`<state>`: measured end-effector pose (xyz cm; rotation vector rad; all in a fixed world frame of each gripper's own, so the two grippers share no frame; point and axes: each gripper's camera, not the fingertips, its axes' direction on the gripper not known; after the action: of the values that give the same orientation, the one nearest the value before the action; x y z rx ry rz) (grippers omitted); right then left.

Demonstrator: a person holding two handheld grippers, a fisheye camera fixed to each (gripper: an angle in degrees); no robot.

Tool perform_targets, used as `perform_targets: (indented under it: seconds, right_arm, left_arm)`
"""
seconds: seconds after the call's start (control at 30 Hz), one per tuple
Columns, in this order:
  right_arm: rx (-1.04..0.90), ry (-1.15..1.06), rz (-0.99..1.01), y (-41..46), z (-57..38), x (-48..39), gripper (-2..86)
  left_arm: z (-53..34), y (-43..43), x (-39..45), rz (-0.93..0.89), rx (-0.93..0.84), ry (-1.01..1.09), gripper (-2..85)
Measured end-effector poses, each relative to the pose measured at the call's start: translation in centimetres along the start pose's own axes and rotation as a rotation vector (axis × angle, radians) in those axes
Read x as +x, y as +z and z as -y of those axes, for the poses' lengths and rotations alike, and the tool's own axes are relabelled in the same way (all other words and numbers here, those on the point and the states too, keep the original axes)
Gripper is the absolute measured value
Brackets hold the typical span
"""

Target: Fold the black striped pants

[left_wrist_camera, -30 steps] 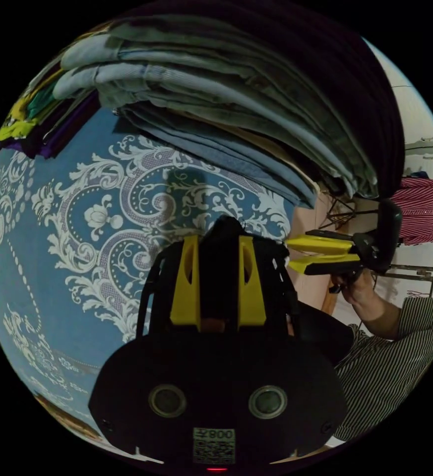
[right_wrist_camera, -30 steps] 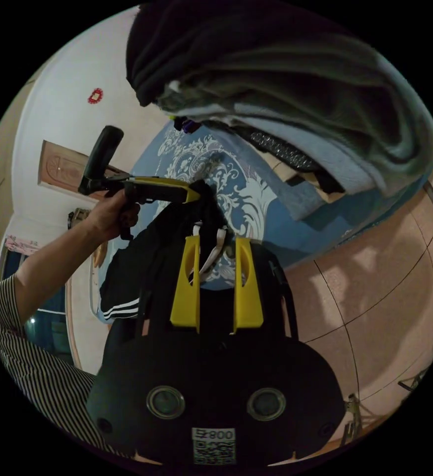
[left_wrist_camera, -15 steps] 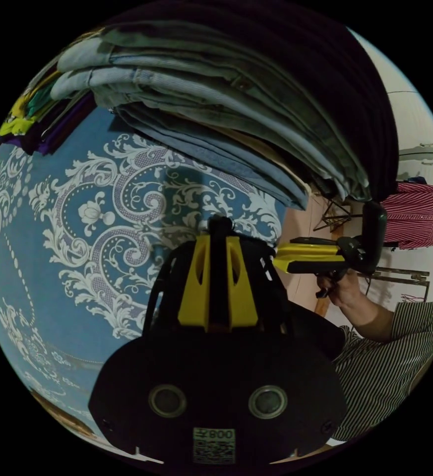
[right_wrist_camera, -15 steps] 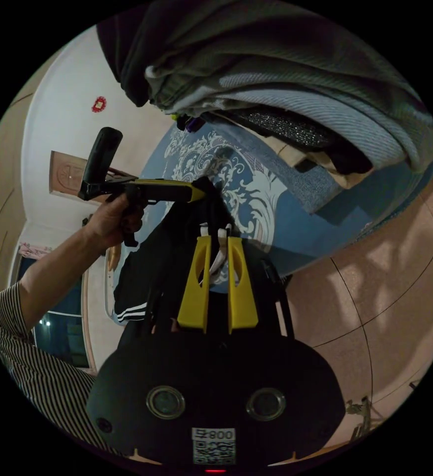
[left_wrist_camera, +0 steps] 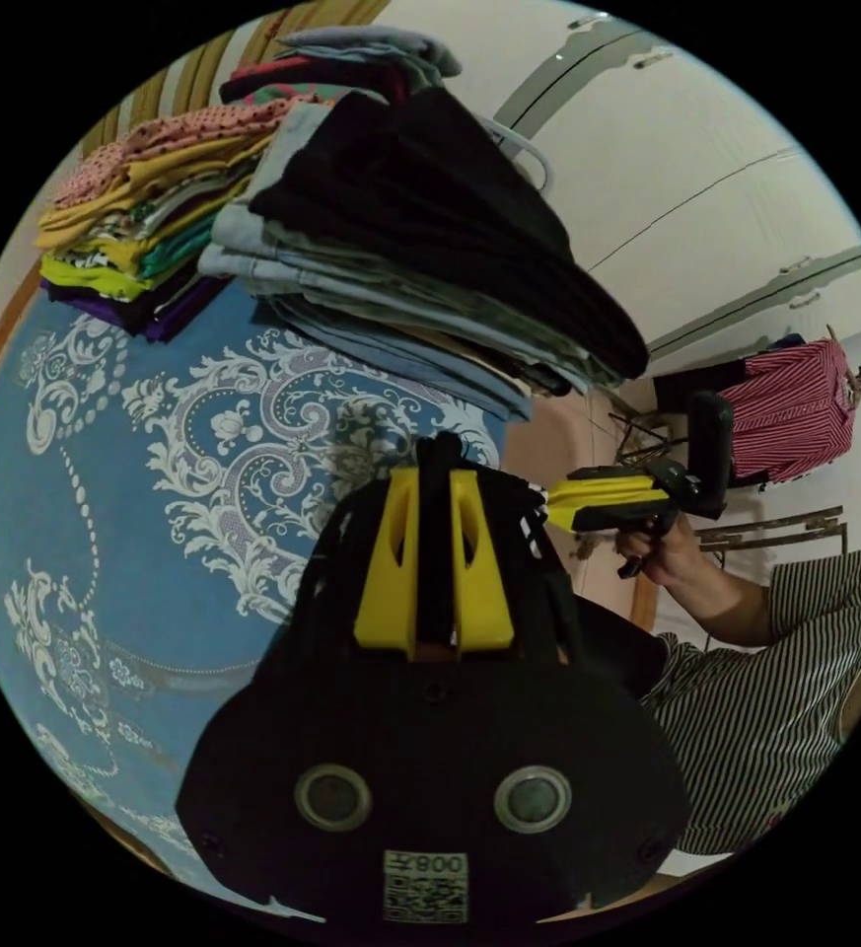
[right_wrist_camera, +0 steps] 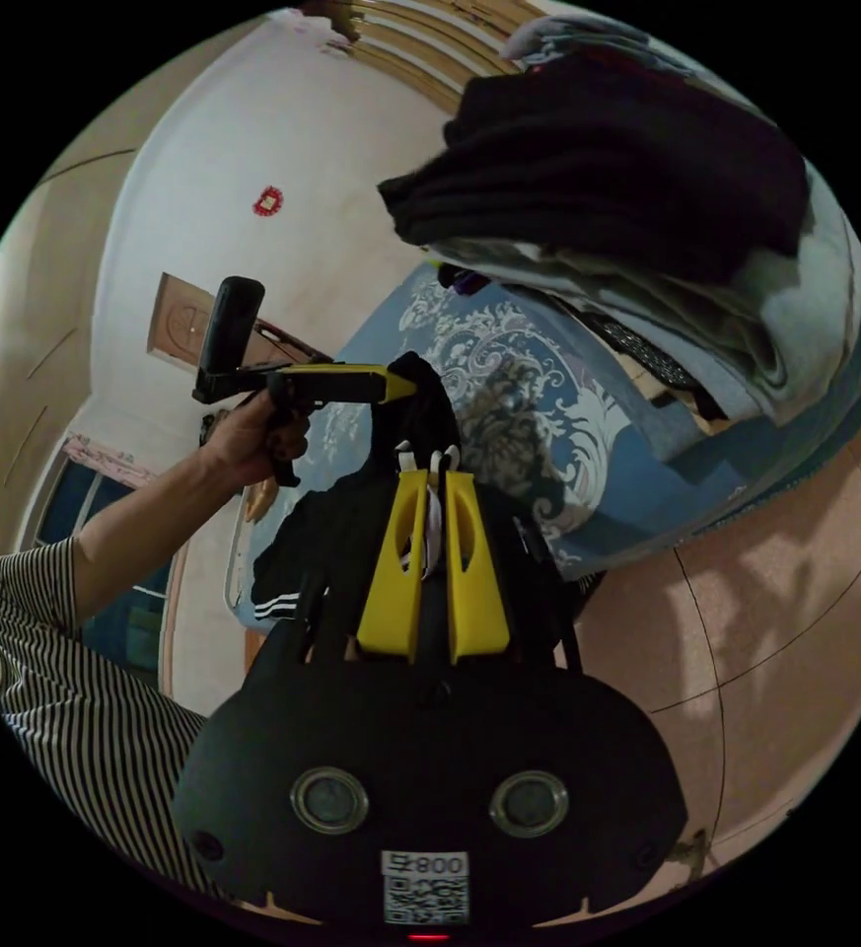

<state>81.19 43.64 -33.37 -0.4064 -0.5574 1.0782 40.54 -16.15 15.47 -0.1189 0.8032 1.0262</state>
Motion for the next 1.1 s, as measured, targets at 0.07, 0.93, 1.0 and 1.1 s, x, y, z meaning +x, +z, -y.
perform_targets:
  seconds: [0.07, 0.93, 1.0, 1.1]
  right_arm:
    - [0.002, -0.03, 0.009, 1.3, -0.6, -2.1, 2.9]
    - [-0.361, -0.498, 0.095, 39.9, -9.0, -34.1, 2.3]
    - [-0.396, -0.514, 0.099, 42.9, -9.5, -35.4, 2.3]
    - [-0.464, -0.538, 0.095, 48.2, -10.5, -37.2, 2.3]
  left_arm:
    - [-2.6, -2.1, 0.2, 0.003, 0.036, -0.007, 5.3]
    - [-40.6, -17.7, -7.3, -0.02, 0.234, -0.257, 6.1]
    - [-43.2, -18.1, -8.0, -0.033, 0.236, -0.275, 6.1]
    - [-47.4, -18.5, -9.3, -0.052, 0.232, -0.314, 6.3]
